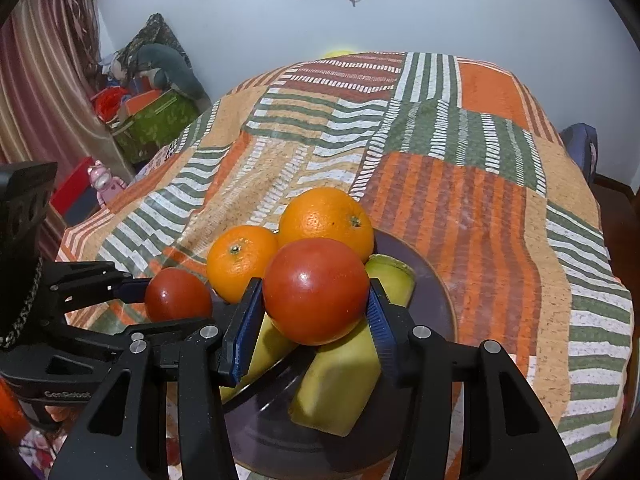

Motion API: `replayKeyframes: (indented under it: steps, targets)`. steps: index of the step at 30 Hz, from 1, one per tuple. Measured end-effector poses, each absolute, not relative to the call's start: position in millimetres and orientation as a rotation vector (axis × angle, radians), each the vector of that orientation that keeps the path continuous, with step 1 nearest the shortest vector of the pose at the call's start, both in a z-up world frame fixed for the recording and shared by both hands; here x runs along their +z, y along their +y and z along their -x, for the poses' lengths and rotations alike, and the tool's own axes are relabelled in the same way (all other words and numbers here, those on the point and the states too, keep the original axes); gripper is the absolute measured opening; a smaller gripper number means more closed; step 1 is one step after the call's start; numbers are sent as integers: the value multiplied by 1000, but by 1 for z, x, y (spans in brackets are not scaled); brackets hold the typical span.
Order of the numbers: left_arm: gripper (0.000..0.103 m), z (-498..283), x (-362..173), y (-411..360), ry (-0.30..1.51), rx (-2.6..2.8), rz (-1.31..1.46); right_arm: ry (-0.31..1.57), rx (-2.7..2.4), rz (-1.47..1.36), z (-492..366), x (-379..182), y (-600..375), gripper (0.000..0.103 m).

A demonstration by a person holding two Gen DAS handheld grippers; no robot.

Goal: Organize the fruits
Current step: 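Carry the tomato to the plate with the right tool while the left tool places its tomato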

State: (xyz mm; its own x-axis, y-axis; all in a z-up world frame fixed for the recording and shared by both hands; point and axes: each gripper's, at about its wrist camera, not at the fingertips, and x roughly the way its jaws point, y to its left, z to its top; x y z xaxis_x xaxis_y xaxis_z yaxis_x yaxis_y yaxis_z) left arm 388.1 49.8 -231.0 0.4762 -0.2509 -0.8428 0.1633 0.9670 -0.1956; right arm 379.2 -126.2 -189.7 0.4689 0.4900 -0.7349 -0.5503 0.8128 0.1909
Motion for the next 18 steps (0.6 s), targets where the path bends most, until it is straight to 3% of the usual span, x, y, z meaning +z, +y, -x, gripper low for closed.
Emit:
replayKeyframes:
  steps: [12,15,18]
  targets:
    - [48,-390,-241,52,1076,-247,106,867,630,109,-376,-193,-119,47]
    - [57,-392,-242,54,1082,-225,111,884,635,98,-377,-192,-121,49]
    - [57,-394,-243,57,1095,-231,133,880,639,81,-372,-187,-126,50]
